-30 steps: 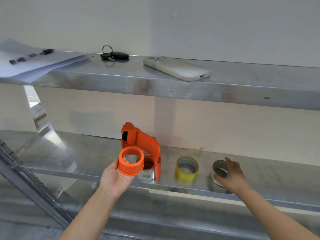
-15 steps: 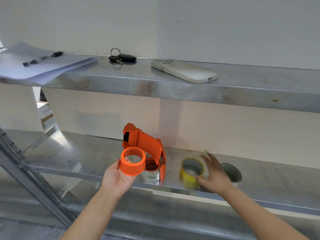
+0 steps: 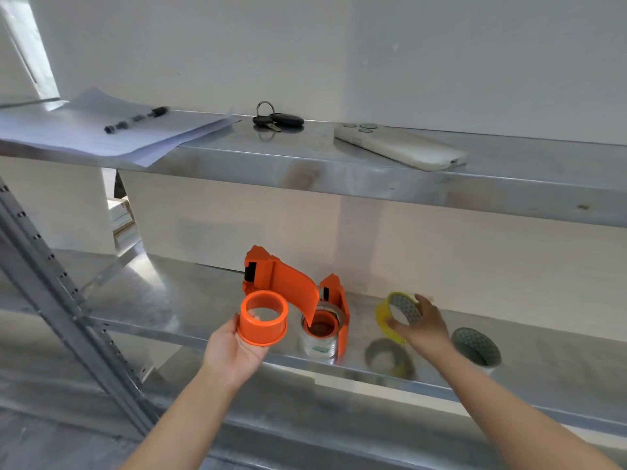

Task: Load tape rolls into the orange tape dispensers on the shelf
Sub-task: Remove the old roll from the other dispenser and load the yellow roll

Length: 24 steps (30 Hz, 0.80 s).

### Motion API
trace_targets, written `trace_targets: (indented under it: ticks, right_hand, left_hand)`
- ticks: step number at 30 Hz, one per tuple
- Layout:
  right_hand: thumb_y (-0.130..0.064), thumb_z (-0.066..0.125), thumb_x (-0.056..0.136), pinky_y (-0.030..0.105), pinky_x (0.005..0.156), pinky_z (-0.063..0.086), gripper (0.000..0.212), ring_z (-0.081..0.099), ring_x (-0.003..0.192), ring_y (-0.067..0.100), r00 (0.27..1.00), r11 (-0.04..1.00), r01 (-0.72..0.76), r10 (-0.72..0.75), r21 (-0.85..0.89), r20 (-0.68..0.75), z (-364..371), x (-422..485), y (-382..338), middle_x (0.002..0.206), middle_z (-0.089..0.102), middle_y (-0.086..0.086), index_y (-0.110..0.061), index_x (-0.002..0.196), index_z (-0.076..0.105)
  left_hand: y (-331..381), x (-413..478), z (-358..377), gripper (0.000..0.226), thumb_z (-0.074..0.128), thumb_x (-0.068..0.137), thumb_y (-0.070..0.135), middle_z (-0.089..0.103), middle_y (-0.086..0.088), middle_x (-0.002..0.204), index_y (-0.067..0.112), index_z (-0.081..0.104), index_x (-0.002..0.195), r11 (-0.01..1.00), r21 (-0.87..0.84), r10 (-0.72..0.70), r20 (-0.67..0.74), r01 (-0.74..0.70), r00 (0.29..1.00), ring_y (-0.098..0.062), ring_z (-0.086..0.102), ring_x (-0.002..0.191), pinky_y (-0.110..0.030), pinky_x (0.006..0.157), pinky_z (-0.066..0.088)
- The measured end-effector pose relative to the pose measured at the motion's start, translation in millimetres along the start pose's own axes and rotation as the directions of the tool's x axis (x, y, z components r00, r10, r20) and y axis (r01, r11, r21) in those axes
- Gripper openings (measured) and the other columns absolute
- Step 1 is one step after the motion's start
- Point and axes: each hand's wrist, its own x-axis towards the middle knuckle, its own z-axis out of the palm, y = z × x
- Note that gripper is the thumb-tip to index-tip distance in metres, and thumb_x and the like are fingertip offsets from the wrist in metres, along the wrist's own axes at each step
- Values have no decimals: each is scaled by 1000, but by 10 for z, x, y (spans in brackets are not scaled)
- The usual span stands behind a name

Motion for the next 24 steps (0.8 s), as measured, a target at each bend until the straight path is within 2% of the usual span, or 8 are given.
trace_targets:
  ticks: [4, 8, 13, 15, 16, 18, 22, 24]
  right_hand:
    - [-41, 80, 62, 33, 104, 39, 91, 46, 126, 20, 981, 976, 177, -165, 126, -98, -253, -66, -510, 140, 44, 5, -19, 139, 36]
    - [-35, 82, 62, 31, 106, 38, 90, 44, 127, 14, 900, 869, 436, -415, 232, -137, -421, -344, -1087, 138, 44, 1, -20, 138, 37]
    - [-37, 82, 57, 10, 104, 30, 98, 39, 124, 0, 720, 724, 652, -685, 225, 115, -354, -780, -1525, 132, 38, -9, -23, 140, 32]
    - [-32, 84, 59, 6, 105, 25, 98, 35, 125, -5, 622, 655, 731, -755, 193, 207, -263, -856, -1550, 132, 38, -8, -23, 140, 31]
    - [-31, 83, 60, 5, 105, 23, 97, 33, 125, -9, 598, 646, 740, -759, 187, 257, -223, -880, -1549, 132, 38, -9, -26, 140, 29]
    - [-31, 80, 62, 2, 103, 23, 97, 30, 126, -12, 579, 656, 732, -740, 182, 343, -160, -903, -1533, 135, 36, -11, -31, 141, 24]
    - [-28, 74, 61, 6, 106, 24, 99, 29, 132, -3, 553, 650, 746, -727, 146, 407, -87, -890, -1486, 138, 33, -13, -35, 142, 18]
    - [-28, 73, 60, 10, 107, 26, 101, 29, 131, -4, 521, 625, 770, -730, 125, 442, -76, -889, -1475, 136, 32, -17, -38, 142, 15]
  left_hand:
    - [-33, 17, 54, 47, 25, 101, 30, 66, -7, 48, 7, 57, 76, 1000, 13, -7, 7, 6, 1000, -19, 67, 44, -41, 41, 56]
    - [-140, -1, 143, 43, 26, 101, 30, 66, -8, 49, 7, 55, 78, 997, 77, -33, 36, 30, 999, -21, 69, 48, -45, 46, 58]
    - [-308, -69, 266, 46, 24, 101, 31, 69, -10, 53, 2, 56, 84, 979, 192, -90, 102, 69, 991, -20, 69, 50, -39, 48, 59]
    - [-349, -109, 316, 52, 21, 100, 34, 74, -19, 73, -2, 58, 97, 961, 264, -118, 144, 77, 982, -27, 73, 69, -42, 66, 60]
    - [-357, -129, 340, 54, 20, 100, 35, 74, -23, 83, -3, 58, 104, 953, 293, -131, 151, 82, 980, -31, 71, 82, -46, 77, 56]
    - [-360, -161, 363, 54, 20, 101, 36, 74, -22, 88, -2, 57, 110, 948, 306, -137, 150, 86, 979, -31, 66, 92, -45, 83, 48]
    - [-360, -221, 360, 60, 21, 100, 38, 72, -13, 59, 0, 64, 85, 954, 290, -122, 162, 71, 979, -22, 71, 55, -37, 60, 59]
    - [-364, -265, 359, 73, 22, 98, 44, 71, -14, 57, -2, 73, 74, 953, 291, -142, 204, 78, 969, -23, 70, 52, -34, 48, 58]
